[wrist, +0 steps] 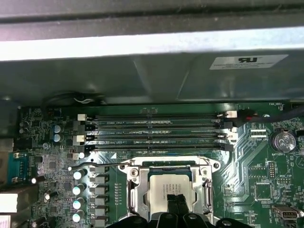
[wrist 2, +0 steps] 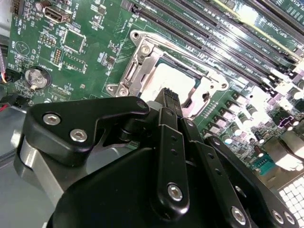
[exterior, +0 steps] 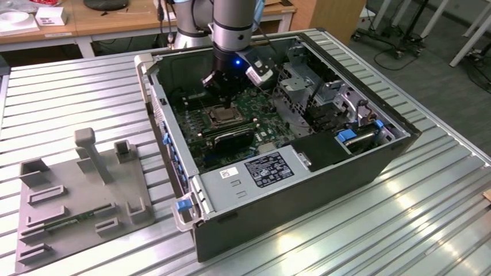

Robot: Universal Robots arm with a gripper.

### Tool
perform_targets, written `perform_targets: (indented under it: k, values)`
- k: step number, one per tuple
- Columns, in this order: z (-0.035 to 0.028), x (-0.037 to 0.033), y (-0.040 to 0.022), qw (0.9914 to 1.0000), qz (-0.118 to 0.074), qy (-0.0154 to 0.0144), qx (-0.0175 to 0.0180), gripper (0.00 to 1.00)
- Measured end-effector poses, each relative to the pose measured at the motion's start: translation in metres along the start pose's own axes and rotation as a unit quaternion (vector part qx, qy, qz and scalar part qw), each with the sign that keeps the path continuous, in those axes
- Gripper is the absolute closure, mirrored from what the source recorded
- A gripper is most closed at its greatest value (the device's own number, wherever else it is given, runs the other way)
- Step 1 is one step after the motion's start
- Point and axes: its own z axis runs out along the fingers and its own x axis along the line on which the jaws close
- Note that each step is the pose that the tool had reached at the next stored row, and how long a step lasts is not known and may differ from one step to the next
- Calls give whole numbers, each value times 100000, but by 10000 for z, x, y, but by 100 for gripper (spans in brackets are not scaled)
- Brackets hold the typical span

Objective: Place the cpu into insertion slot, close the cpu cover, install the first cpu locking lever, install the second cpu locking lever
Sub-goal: 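Close the cpu cover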

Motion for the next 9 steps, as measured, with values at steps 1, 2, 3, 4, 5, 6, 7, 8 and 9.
perform_targets:
  k: [1, 2, 3, 4, 5, 6, 7, 8, 9]
  values:
    - [1, 4, 0, 100000, -160, -53, -13, 89]
    - [2, 8, 0, 99999, -331, -106, -17, 89]
    - [4, 12, 0, 99998, -528, -155, -27, 89]
    - [6, 18, -1, 99997, -682, -206, -43, 89]
    - [7, 34, -2, 99997, -739, -262, -44, 89]
    - [9, 55, -2, 99997, -744, -293, -45, 89]
    - [12, 78, -3, 99997, -738, -319, -46, 89]
    - [14, 103, -4, 99997, -735, -342, -41, 89]
    - [17, 127, -4, 99997, -740, -361, -41, 89]
